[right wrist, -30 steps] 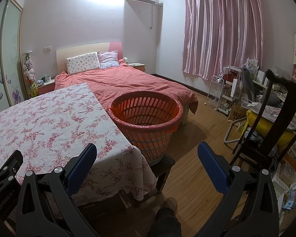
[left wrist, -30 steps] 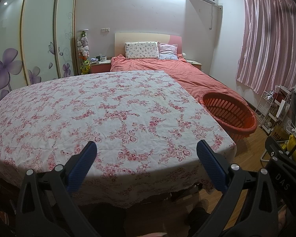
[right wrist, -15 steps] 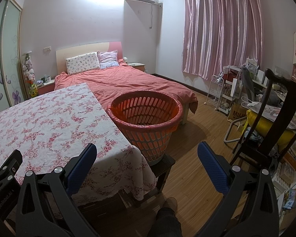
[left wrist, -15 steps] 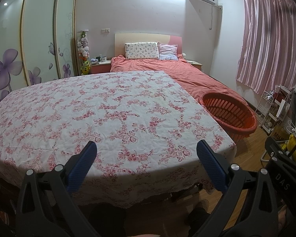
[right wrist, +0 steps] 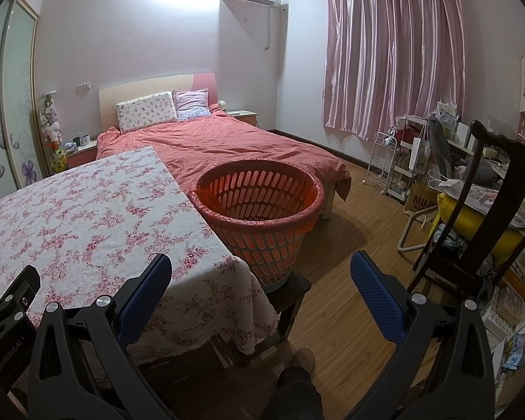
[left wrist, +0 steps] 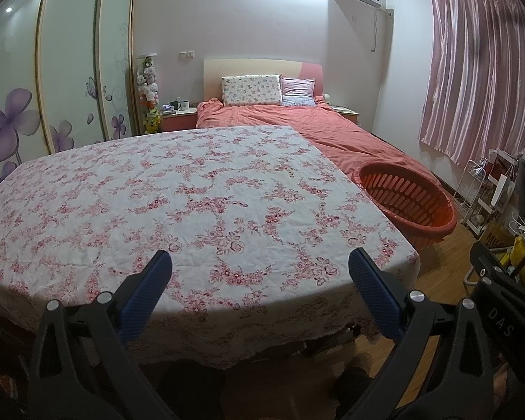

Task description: Collect trash

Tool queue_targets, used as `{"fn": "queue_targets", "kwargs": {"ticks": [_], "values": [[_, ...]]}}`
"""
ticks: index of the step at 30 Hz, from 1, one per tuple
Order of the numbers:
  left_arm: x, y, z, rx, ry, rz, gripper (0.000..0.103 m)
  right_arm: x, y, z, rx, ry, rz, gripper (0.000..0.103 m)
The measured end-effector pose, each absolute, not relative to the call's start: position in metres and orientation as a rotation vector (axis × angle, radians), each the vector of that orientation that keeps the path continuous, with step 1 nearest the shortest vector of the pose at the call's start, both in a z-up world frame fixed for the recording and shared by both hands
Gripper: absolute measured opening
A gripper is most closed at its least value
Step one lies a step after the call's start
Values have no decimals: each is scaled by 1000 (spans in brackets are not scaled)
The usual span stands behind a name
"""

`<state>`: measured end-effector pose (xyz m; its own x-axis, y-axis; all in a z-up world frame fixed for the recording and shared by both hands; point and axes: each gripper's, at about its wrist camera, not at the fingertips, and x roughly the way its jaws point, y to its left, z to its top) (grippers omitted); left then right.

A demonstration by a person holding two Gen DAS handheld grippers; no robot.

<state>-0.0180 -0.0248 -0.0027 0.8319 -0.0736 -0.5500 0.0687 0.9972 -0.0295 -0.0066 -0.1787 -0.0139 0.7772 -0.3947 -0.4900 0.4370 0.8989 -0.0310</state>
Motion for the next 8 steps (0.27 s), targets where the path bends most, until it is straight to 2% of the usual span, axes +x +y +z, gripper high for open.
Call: {"fn": "queue_targets", "kwargs": {"ticks": [8], "values": [[-18, -25, -3, -8, 585, -74, 99, -7, -178, -13, 86, 510, -450, 101]]}}
